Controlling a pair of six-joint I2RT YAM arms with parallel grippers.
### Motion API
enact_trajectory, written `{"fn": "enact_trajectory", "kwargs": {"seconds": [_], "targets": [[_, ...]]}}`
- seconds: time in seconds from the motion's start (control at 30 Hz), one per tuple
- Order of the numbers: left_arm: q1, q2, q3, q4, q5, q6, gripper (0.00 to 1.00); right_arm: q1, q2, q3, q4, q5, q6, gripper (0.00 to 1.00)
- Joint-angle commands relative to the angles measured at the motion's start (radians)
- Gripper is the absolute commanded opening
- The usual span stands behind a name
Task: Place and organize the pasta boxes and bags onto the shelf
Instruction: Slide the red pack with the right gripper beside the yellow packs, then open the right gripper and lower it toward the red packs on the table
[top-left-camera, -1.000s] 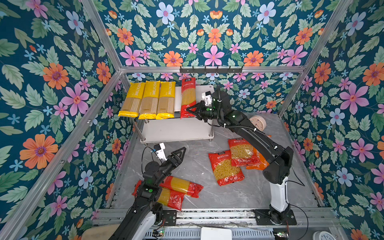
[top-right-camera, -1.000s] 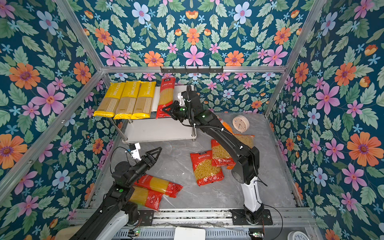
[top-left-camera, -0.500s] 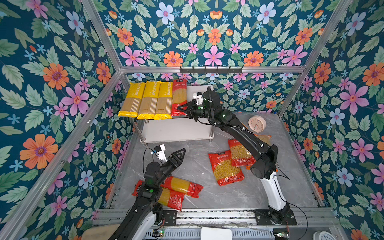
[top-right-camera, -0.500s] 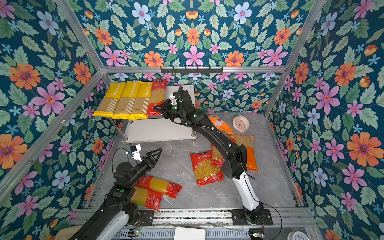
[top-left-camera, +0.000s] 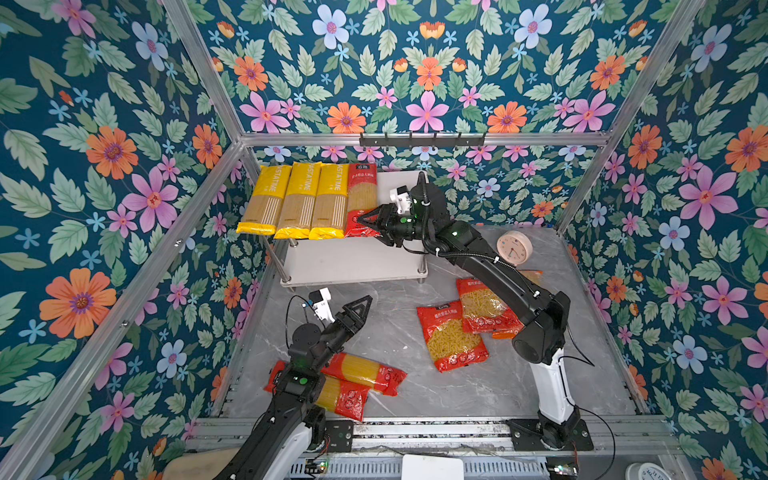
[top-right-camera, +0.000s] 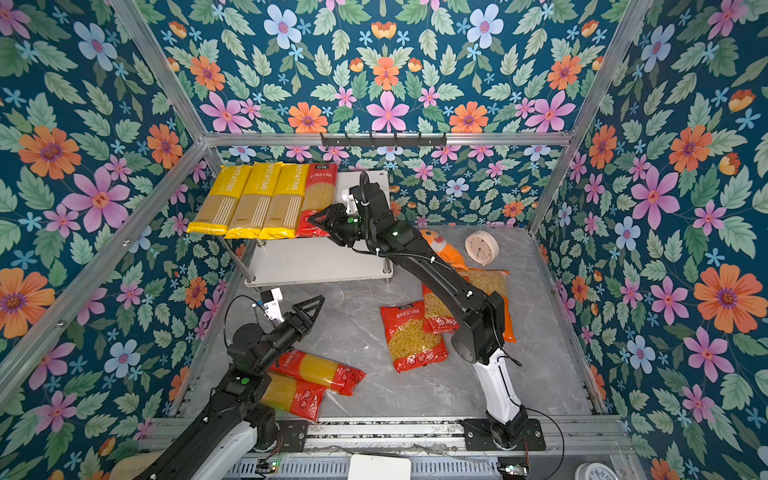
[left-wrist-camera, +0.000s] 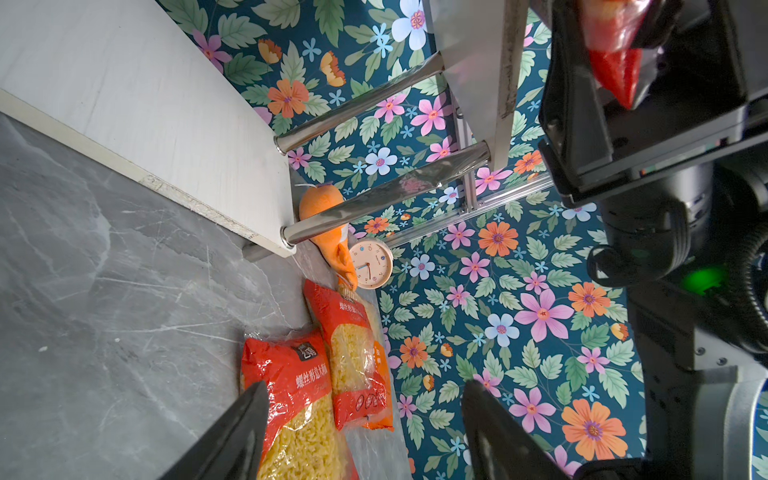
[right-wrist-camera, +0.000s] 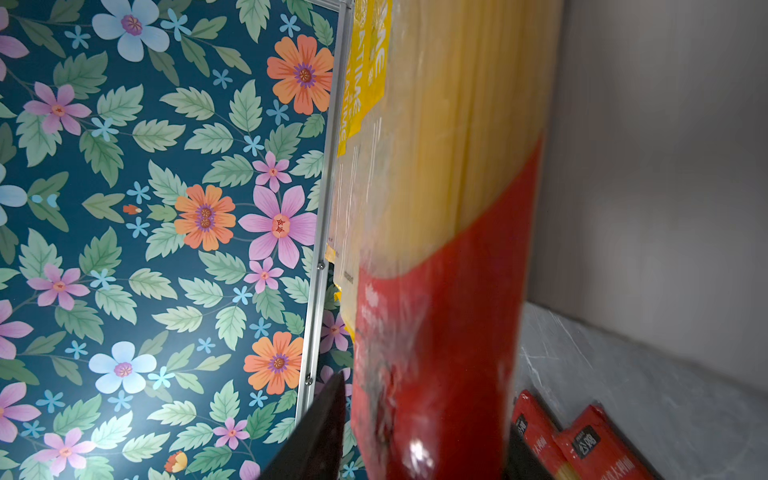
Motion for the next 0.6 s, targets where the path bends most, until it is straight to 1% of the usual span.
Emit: {"fn": "enact_trajectory", "kwargs": {"seconds": [0.0,0.07,0.13,0.2,0.33,0.37,0.47,0.5,0.57], "targets": [[0.0,-0.005,-0.001,0.028,0.006,-0.005,0.76,-0.001,-0.039,-0.053,0.058,-0.019,-0.021,0.51],[0.0,-0.008,0.004,0.018,0.008,0.001,0.76,-0.006,-0.07,-0.101,0.074,-0.027,-0.034,0.54],[-0.001,-0.008,0.011,0.01,0.009,0.008,0.76,-0.006,-0.105,-0.138,0.053,-0.017,-0.081,0.57],[-0.001,-0.001,0.019,0.005,0.014,0.016,0.76,-0.007,-0.14,-0.194,0.055,-0.012,-0.105,0.58],[0.002,0.019,0.026,0.009,0.016,0.023,0.76,-0.008,-0.228,-0.343,0.117,-0.015,-0.116,0.58],[0.003,0.025,0.03,0.008,0.018,0.028,0.76,-0.006,-0.247,-0.368,0.11,-0.007,-0.141,0.58],[0.009,0.035,0.09,-0.094,0.013,0.105,0.77,0.023,-0.32,-0.453,0.015,0.06,-0.278,0.58],[0.012,0.038,0.115,-0.138,0.008,0.138,0.77,0.029,-0.352,-0.509,0.013,0.079,-0.302,0.58],[0.019,0.046,0.157,-0.212,-0.007,0.185,0.78,0.031,-0.414,-0.645,0.056,0.081,-0.306,0.58]]}}
